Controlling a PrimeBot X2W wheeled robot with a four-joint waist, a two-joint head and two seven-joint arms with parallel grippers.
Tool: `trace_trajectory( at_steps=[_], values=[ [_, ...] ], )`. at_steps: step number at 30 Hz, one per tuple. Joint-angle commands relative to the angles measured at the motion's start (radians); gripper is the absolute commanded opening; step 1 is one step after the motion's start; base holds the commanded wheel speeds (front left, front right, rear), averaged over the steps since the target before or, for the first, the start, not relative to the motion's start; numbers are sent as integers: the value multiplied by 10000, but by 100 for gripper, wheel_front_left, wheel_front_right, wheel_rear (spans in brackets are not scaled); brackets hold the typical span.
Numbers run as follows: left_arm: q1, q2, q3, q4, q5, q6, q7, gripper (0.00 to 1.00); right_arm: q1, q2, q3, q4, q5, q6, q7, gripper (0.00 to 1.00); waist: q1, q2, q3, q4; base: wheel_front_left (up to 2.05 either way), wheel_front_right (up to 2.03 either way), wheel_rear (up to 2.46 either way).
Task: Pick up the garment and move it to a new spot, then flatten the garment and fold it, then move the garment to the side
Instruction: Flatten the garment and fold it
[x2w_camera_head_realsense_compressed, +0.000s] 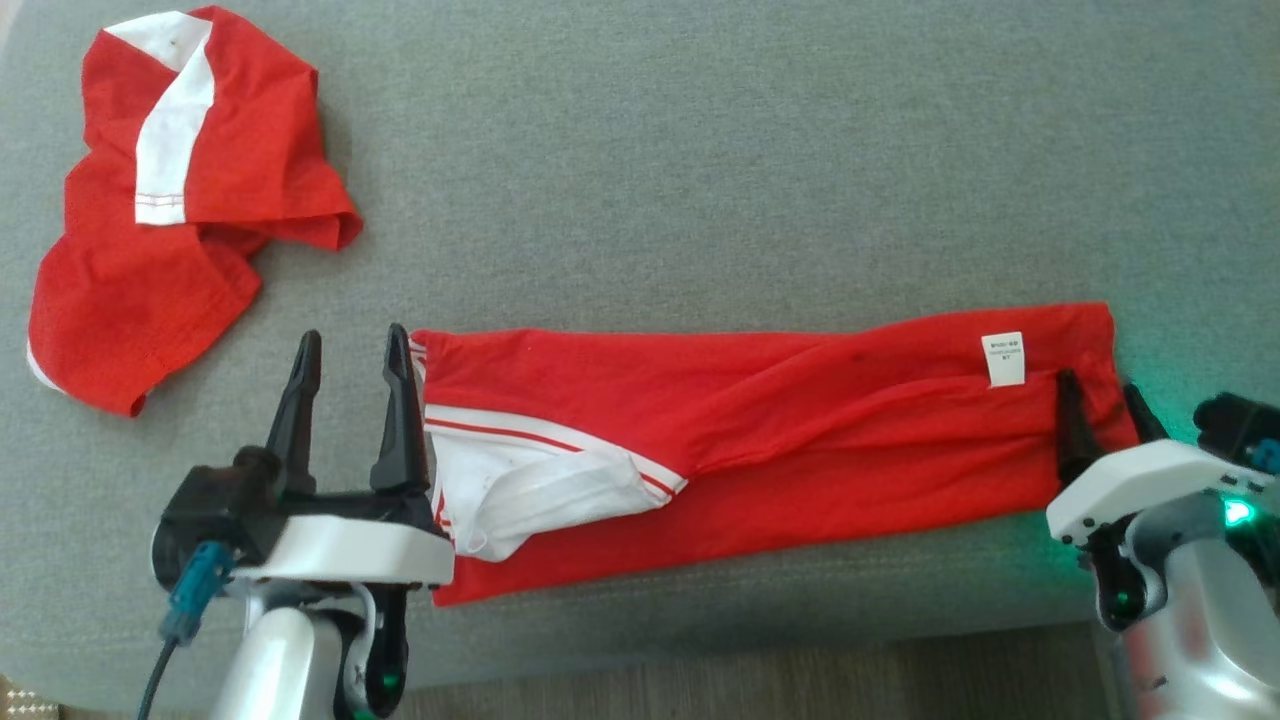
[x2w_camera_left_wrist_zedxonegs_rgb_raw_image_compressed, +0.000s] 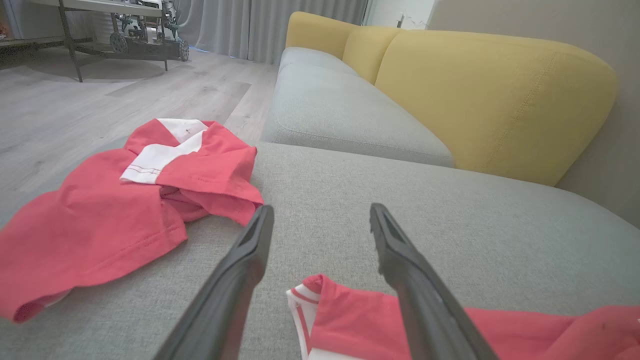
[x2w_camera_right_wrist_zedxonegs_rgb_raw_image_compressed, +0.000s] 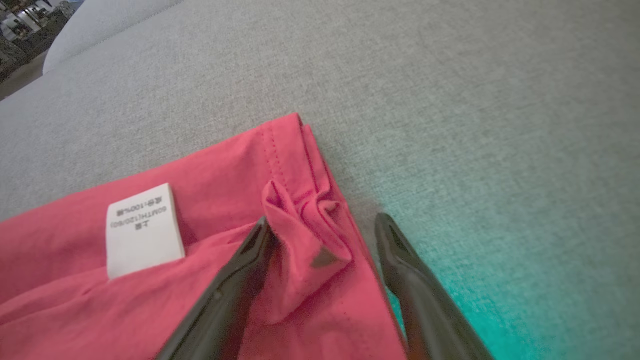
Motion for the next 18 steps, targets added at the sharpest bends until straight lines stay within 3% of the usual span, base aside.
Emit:
trace_trajectory(
  at_steps=[1, 2, 13, 18],
  values=[
    [-331, -5, 299, -273, 8, 5, -122, 100, -1, 85, 452, 107, -10, -2, 282, 35, 0, 0, 9, -11, 0, 0, 0],
    [-341, -5, 316, -269, 15, -3, -122, 100, -7, 85, 454, 95, -81, -2, 259, 0, 0, 0, 20, -21, 0, 0, 0],
    [-220, -5, 363, -165, 59, -76, -122, 100, -191, 64, -312, -434, -937, -2, 170, 0, 0, 0, -302, -75, 0, 0, 0],
    [-96, -5, 322, -211, 67, -51, -122, 100, -366, -284, -675, -747, -1379, -2, 464, 0, 0, 0, -529, -71, 0, 0, 0]
  ],
)
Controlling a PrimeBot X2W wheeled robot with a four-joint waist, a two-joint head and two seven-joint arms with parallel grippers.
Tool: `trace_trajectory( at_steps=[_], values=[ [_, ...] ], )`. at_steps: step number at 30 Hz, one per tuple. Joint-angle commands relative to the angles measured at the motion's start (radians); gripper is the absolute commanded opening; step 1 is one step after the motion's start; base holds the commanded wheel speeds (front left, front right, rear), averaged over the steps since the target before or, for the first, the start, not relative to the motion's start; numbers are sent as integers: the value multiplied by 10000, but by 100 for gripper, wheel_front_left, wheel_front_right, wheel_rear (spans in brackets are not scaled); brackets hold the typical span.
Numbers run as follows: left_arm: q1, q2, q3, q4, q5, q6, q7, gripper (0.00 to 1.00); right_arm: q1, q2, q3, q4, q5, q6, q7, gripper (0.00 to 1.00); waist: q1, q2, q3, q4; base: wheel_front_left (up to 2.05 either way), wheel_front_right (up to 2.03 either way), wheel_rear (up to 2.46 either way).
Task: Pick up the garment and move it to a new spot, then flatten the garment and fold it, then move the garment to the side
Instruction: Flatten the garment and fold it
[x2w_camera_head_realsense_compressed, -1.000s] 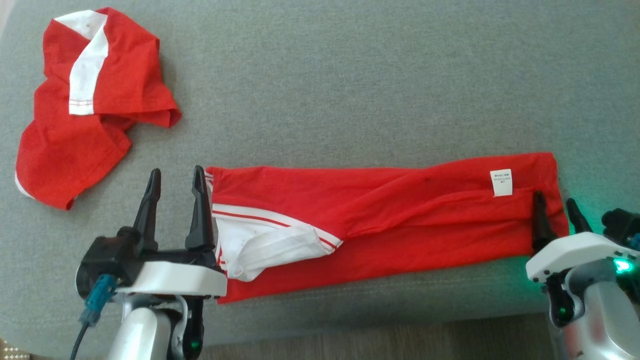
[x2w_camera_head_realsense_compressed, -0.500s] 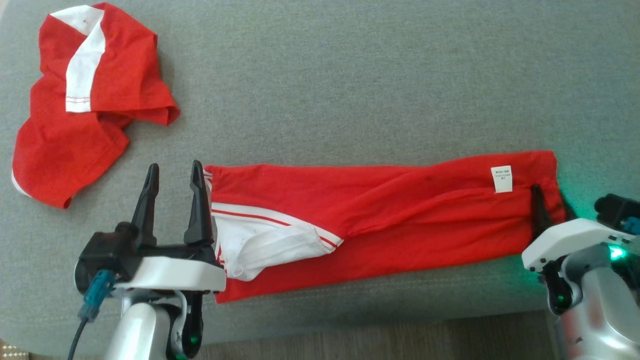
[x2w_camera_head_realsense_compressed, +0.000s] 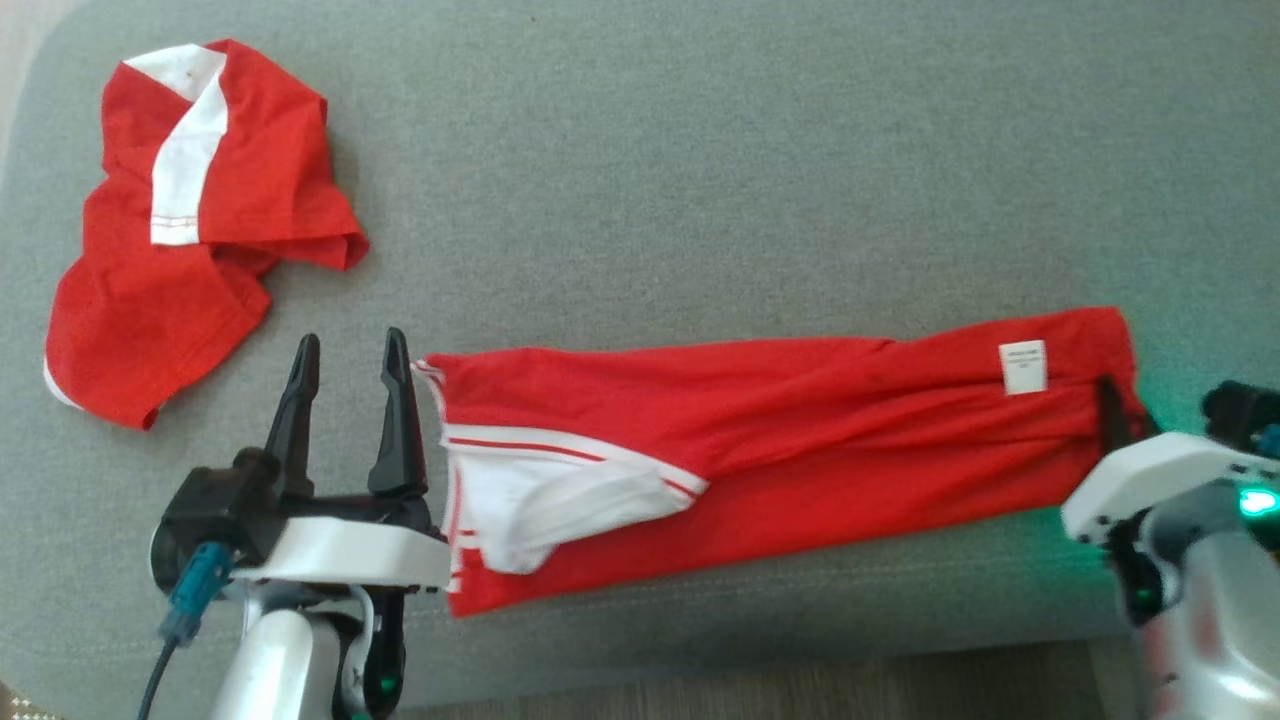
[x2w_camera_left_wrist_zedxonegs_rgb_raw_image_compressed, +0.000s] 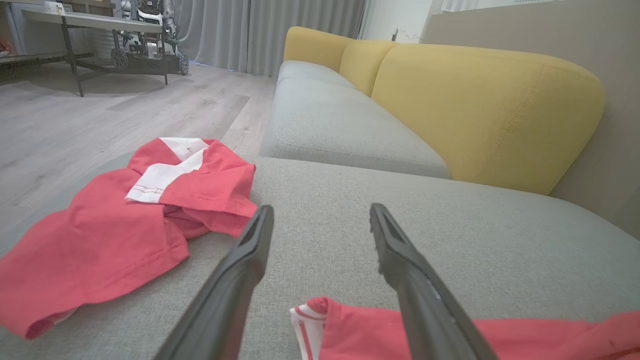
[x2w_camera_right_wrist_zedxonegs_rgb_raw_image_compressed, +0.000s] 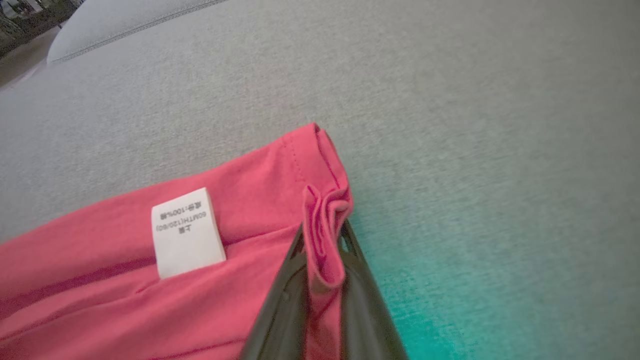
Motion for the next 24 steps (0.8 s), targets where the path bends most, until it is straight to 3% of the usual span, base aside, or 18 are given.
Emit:
trace_trajectory(
  at_steps=[1, 9, 13, 24],
  values=[
    [-62, 3, 247, -327, 76, -38, -122, 100, -325, -486, -70, -420, -317, -6, 49, 0, 0, 0, -96, 17, 0, 0, 0],
    [57, 3, 223, -342, 5, -29, -122, 100, -630, -1292, -1274, -544, -1397, -6, 174, 0, 0, 0, -263, 107, 0, 0, 0],
    [74, 3, 223, -394, -64, -16, -122, 100, -837, -1275, -1776, -595, -1821, -6, 211, 0, 0, 0, -300, 133, 0, 0, 0],
    [240, 3, 410, -544, -84, 108, -122, 100, -778, -599, -560, -1106, -1052, -6, 521, 0, 0, 0, -655, -217, 0, 0, 0]
  ],
)
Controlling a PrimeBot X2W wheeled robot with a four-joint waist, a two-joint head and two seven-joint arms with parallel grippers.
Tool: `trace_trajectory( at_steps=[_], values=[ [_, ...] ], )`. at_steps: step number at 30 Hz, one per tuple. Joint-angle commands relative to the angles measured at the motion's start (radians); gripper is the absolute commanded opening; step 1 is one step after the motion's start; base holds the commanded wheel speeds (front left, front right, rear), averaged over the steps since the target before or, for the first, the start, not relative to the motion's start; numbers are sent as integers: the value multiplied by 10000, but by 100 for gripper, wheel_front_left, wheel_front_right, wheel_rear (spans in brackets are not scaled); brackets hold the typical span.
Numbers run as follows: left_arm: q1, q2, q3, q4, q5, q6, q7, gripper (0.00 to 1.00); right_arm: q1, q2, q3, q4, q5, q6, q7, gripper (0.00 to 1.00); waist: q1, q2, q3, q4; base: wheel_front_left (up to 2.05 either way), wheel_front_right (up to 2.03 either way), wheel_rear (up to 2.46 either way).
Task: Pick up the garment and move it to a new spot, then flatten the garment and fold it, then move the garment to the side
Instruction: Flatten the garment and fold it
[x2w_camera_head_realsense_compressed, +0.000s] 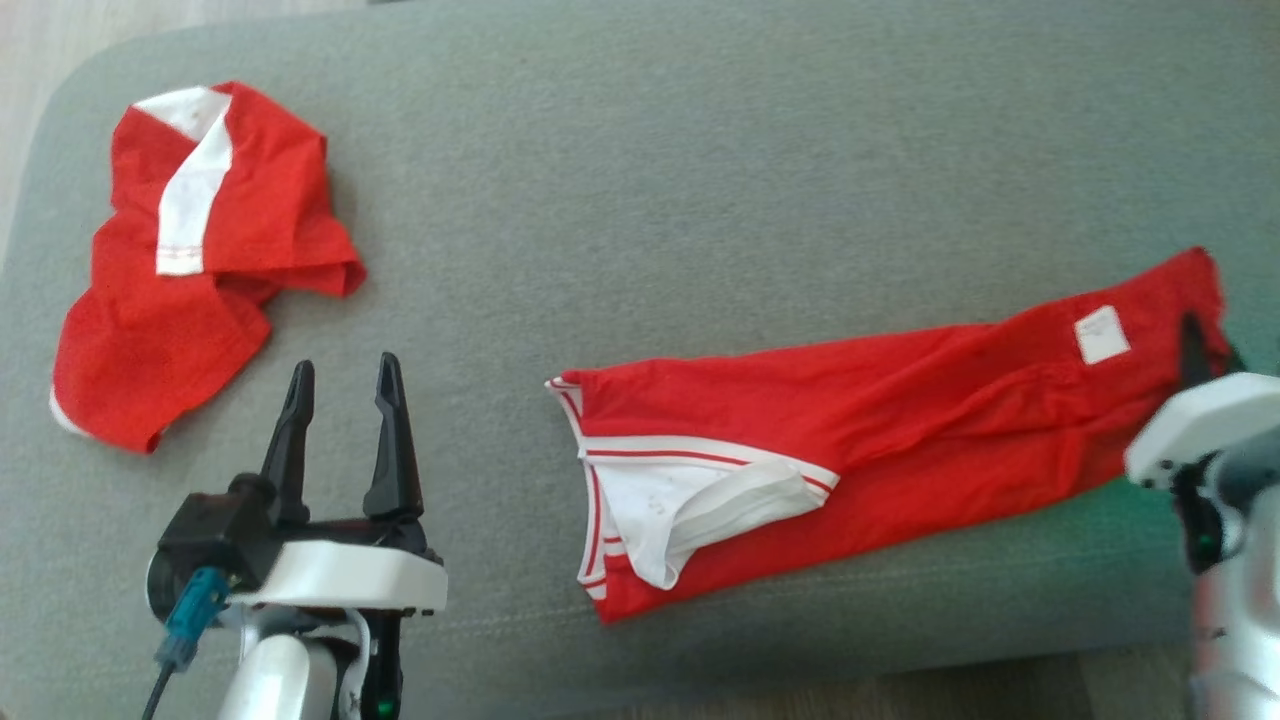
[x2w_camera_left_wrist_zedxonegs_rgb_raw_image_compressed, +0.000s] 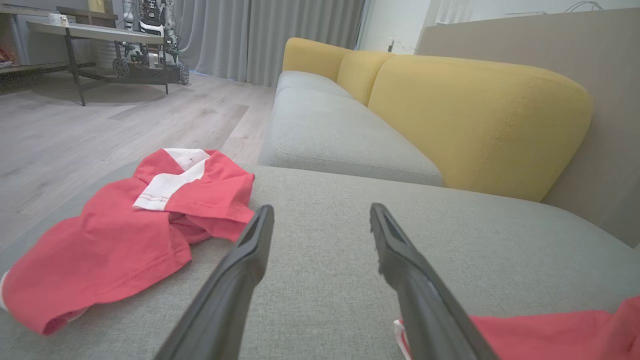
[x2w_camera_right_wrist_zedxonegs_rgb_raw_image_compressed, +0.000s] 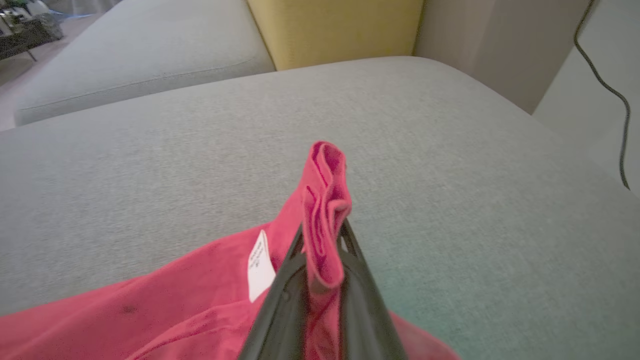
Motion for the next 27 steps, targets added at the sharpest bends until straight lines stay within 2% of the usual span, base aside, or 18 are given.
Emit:
trace_trajectory(
  at_steps=[1, 7, 15, 20, 21, 23, 27],
  values=[
    [-182, 7, 359, -377, -70, 43, -122, 100, -111, -4, 450, -482, 111, -4, 42, 0, 0, 0, -99, -123, 0, 0, 0],
    [-123, 7, 346, -384, -107, 48, -122, 100, 369, 332, 1882, -1488, 1180, -4, 666, 0, 0, 0, -270, -275, 0, 0, 0],
    [2, 7, 334, -446, -178, 94, -122, 100, 1282, 570, 3852, -3694, 3086, -4, 1863, 0, 0, 0, -389, -231, 0, 0, 0],
    [-18, 7, 337, -460, -176, 117, -122, 100, 1728, 580, 5192, -4698, 4711, -4, 2282, 0, 0, 0, -371, -123, 0, 0, 0],
    [-31, 7, 336, -464, -192, 124, -122, 100, 1825, 581, 5666, -4932, 5443, -4, 2367, 0, 0, 0, -355, -78, 0, 0, 0],
    [-19, 7, 312, -440, -205, 126, -122, 100, 1884, 581, 6121, -5052, 6116, -4, 2393, 0, 0, 0, -353, -27, 0, 0, 0],
    [-19, 7, 236, -381, -274, 149, -122, 100, 1973, 582, 6827, -5117, 6645, -4, 2381, 0, 0, 0, -363, 78, 0, 0, 0]
  ],
)
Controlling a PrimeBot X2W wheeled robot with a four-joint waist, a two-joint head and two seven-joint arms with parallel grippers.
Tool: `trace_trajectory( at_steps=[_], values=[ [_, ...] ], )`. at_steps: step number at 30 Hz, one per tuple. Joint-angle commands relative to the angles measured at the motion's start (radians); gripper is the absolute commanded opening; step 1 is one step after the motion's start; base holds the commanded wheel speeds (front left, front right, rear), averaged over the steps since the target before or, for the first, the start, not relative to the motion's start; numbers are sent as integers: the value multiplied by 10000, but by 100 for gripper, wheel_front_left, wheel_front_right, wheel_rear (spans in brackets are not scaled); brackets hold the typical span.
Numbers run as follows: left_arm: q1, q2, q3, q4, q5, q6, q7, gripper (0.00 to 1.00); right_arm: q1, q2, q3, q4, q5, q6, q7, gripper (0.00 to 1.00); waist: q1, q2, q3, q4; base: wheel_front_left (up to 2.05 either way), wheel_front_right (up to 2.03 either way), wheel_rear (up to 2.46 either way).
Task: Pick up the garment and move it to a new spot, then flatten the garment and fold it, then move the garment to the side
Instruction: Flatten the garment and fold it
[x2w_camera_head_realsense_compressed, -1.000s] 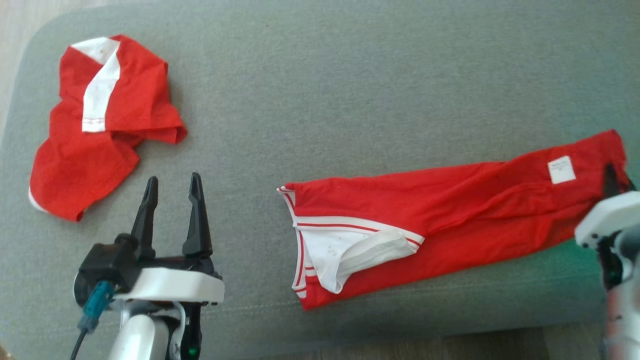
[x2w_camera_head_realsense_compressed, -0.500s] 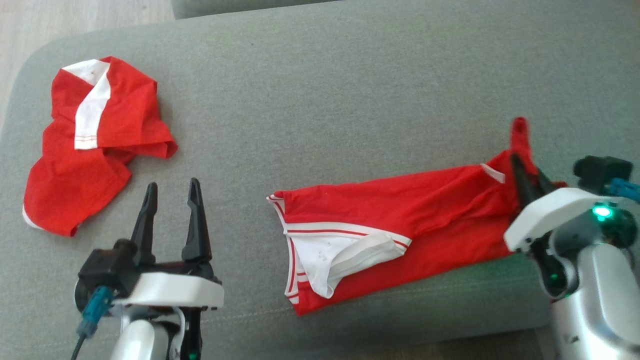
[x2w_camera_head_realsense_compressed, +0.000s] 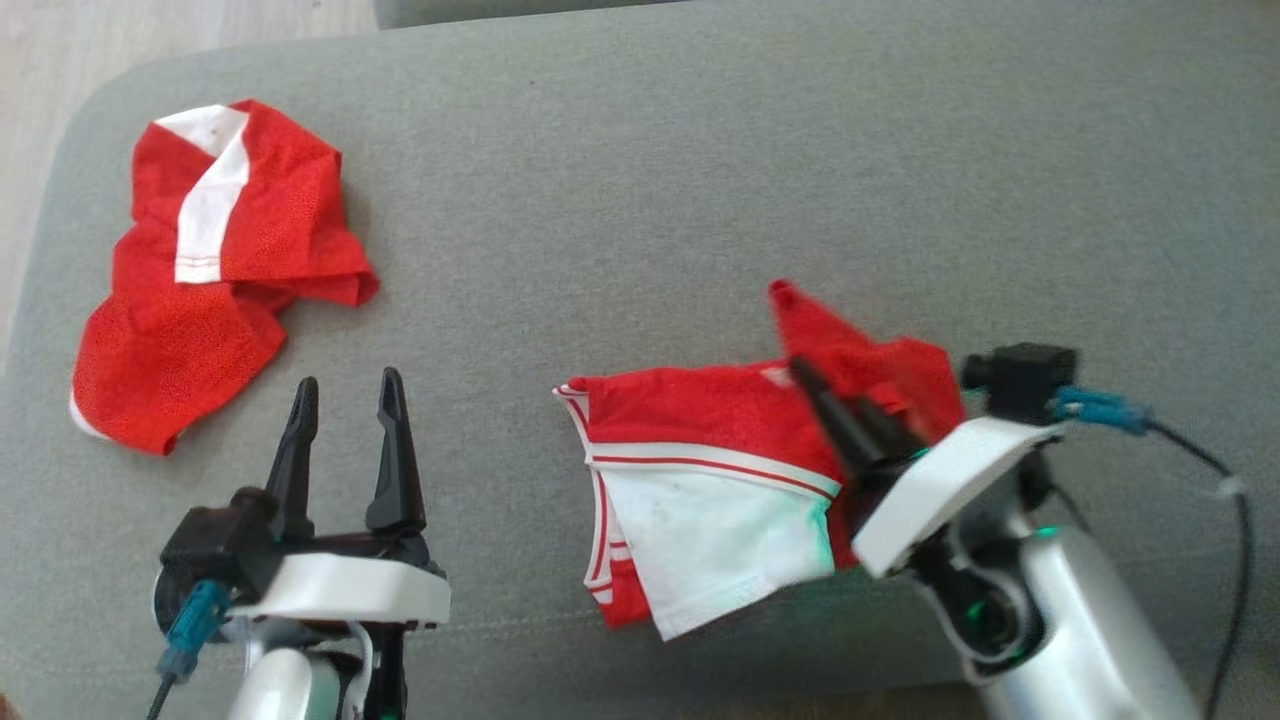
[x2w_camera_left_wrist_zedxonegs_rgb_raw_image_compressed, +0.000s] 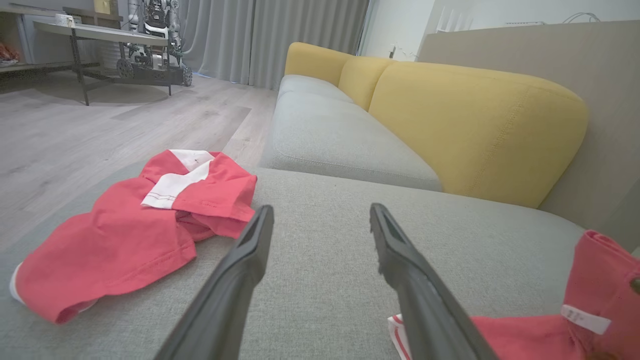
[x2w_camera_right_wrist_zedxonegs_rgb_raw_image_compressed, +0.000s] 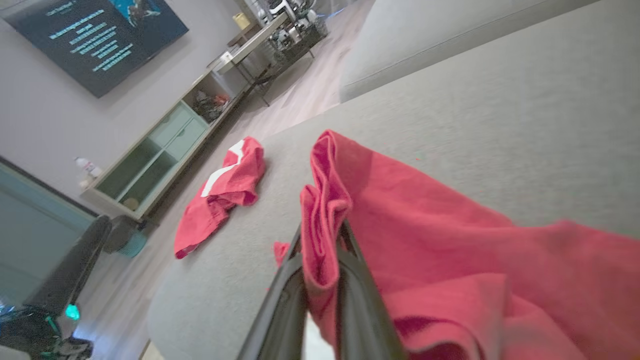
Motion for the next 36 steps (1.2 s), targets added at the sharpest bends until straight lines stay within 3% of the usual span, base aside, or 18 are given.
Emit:
trace_trajectory(
  at_steps=[1, 25, 34, 35, 36],
  values=[
    [-272, 5, 255, -320, -123, 68, -122, 100, -82, 86, 462, -431, 219, -2, -10, 0, 0, 0, -14, 72, 0, 0, 0],
    [-530, 5, -102, -180, -422, 186, -122, 100, -670, 87, 2826, 1943, 1348, -2, -2501, 0, 0, 0, 529, 1000, 0, 0, 0],
    [-630, 5, -289, -123, -530, 222, -122, 100, -1007, 87, 3474, 2786, 2211, -2, -2890, 0, 0, 0, 653, 1174, 0, 0, 0],
    [-625, 5, -293, -118, -537, 225, -122, 100, -1077, 87, 3576, 2873, 2307, -2, -2937, 2, 0, 0, 662, 1172, 0, 0, 0],
    [-623, 5, -296, -111, -544, 225, -122, 100, -1150, 87, 3665, 2965, 2384, -2, -2999, 45, 0, 0, 666, 1169, 0, 0, 0]
  ],
)
